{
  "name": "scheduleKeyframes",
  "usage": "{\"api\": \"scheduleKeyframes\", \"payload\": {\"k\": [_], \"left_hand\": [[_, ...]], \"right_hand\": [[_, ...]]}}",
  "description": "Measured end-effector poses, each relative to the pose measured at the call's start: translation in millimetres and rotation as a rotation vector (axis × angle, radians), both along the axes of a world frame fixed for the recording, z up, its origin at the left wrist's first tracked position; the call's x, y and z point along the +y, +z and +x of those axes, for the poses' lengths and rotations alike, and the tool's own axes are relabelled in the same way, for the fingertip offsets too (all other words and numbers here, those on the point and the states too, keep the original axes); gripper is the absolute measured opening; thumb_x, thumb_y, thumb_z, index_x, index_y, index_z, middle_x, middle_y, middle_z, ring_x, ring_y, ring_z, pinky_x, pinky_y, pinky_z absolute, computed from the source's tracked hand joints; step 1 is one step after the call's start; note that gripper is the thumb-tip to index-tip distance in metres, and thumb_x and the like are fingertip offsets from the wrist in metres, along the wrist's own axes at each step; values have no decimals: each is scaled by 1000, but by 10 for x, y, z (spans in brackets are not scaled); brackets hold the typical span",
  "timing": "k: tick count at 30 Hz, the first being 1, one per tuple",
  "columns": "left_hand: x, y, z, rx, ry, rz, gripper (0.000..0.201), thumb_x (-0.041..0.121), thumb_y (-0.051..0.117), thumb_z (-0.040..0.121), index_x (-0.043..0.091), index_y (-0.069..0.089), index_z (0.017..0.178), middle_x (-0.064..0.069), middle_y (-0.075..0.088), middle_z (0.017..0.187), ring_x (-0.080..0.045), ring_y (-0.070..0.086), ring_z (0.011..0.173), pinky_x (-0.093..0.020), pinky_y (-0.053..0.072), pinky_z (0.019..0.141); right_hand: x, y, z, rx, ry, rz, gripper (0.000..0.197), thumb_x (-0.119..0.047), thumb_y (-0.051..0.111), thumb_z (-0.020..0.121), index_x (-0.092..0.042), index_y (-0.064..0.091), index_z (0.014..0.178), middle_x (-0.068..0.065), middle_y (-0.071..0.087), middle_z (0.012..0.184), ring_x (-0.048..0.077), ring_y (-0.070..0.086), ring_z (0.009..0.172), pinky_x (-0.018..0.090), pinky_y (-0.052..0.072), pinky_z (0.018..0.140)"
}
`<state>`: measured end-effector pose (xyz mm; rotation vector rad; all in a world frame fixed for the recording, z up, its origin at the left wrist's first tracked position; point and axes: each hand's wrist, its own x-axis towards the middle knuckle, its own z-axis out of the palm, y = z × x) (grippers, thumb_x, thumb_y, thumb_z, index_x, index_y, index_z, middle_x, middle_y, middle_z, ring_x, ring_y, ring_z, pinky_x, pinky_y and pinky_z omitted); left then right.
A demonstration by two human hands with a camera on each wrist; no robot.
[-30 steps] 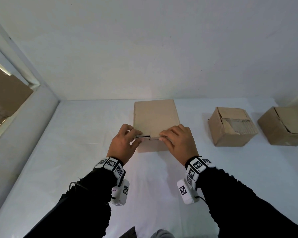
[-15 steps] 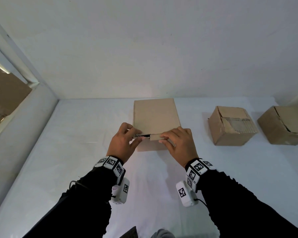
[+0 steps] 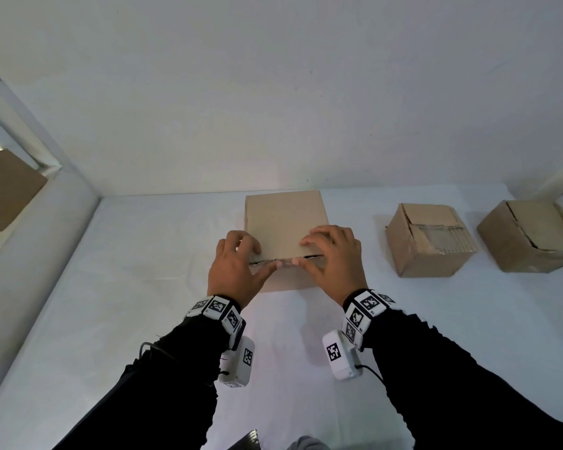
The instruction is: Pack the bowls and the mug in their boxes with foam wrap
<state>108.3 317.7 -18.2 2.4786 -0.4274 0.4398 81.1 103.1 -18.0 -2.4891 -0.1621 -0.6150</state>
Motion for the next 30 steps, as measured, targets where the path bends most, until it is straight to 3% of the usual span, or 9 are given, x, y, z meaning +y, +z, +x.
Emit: {"api": "scheduleKeyframes", "payload": {"k": [7, 13, 21, 24, 26, 28, 30], "left_hand": [[-5, 31, 176, 40, -21, -3, 40, 55, 73, 69, 25, 56, 90, 6, 48, 105, -19, 47, 94, -31, 47, 64], [-158, 65, 414, 108, -62, -19, 41, 53, 74, 70, 24, 55, 92, 5, 47, 109, -19, 46, 95, -35, 49, 69], [-217, 47, 399, 62, -30, 21, 42, 54, 73, 71, 23, 56, 93, 6, 50, 108, -20, 50, 90, -33, 48, 65], [-212, 37, 281, 41, -13, 56, 38, 48, 71, 77, 22, 55, 100, 8, 50, 114, -19, 53, 92, -31, 49, 63], [-190, 15, 153, 45, -15, 104, 40, 42, 70, 80, 23, 55, 111, 9, 50, 127, -19, 54, 102, -32, 53, 71], [-168, 18, 61, 55, -14, 113, 47, 38, 69, 81, 23, 55, 123, 9, 47, 138, -18, 53, 112, -32, 54, 77], [-84, 11, -81, 62, -56, 81, 48, 35, 70, 82, 25, 54, 126, 11, 46, 140, -14, 56, 111, -31, 55, 77]], "right_hand": [[-14, -10, 114, 5, 9, -31, 32, -50, 72, 78, -29, 66, 100, -8, 55, 112, 19, 45, 104, 38, 47, 83], [-116, 58, 291, 56, -43, -82, 33, -48, 74, 76, -29, 64, 101, -6, 54, 111, 21, 45, 103, 40, 49, 81], [-127, 130, 293, 144, -40, -115, 32, -45, 71, 78, -29, 62, 105, -5, 52, 115, 20, 43, 108, 36, 49, 84], [-189, 123, 199, 146, 27, -157, 35, -37, 67, 81, -26, 61, 113, -3, 52, 124, 21, 43, 116, 40, 49, 89], [-264, 143, 81, 147, 75, -174, 35, -33, 65, 83, -24, 61, 117, -3, 54, 127, 22, 46, 117, 41, 50, 87], [-369, 166, -35, 164, 104, -161, 30, -31, 63, 85, -23, 64, 114, -5, 58, 125, 19, 50, 114, 40, 50, 87], [-489, 267, -134, 186, 117, -101, 18, -31, 61, 88, -24, 68, 103, -9, 63, 113, 13, 56, 102, 39, 51, 84]]}}
